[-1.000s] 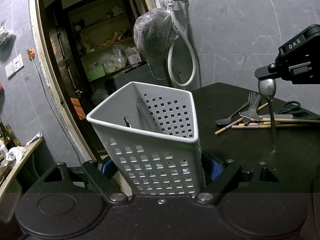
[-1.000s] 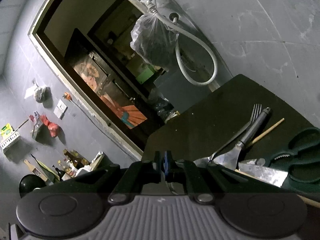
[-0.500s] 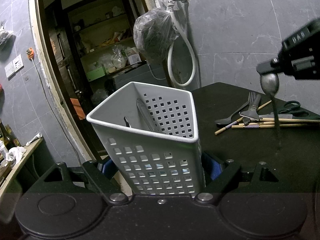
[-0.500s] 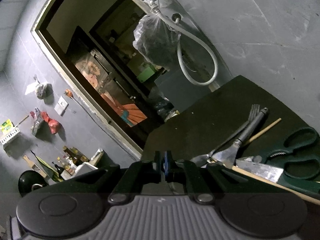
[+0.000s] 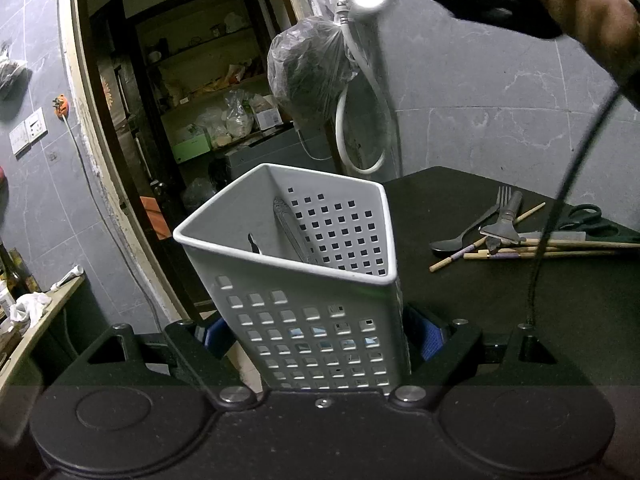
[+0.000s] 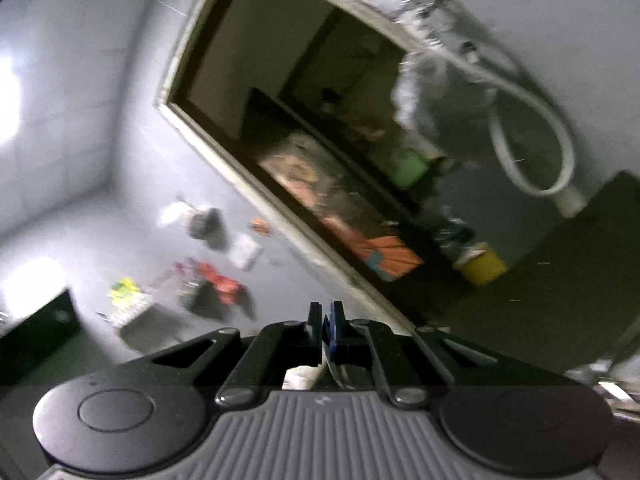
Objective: Organize utensils
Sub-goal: 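Carry the silver spoon over the caddy and drop it in with the right tool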
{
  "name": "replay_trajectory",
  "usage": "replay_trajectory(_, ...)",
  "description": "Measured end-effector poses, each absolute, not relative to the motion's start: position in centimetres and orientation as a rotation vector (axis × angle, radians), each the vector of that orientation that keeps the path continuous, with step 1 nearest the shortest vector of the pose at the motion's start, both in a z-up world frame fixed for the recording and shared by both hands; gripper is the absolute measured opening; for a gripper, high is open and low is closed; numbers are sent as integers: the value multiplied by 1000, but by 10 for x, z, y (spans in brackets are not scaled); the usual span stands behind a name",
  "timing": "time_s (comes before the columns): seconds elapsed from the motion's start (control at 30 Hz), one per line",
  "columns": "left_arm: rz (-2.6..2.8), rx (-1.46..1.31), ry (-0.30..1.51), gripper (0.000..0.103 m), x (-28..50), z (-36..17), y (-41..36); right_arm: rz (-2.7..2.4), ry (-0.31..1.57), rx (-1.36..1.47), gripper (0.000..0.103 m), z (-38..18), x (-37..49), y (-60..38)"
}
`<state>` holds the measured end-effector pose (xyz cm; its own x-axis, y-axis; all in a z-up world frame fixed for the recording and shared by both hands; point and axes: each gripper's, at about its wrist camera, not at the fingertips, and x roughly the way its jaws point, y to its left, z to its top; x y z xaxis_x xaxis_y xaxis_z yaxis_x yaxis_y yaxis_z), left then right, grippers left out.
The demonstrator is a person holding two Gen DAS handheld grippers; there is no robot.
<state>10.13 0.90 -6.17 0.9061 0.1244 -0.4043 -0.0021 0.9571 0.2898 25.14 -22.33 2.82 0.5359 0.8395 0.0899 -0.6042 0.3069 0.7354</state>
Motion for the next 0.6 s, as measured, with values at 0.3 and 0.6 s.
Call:
replay_trajectory(0.3,65,293,429,88,101,-63,7,1054,420,702,4,17,271,-171)
replay_trajectory(0.6,53,300,429,87,101,-65,9,1052,482,497,9,-5,254,-141)
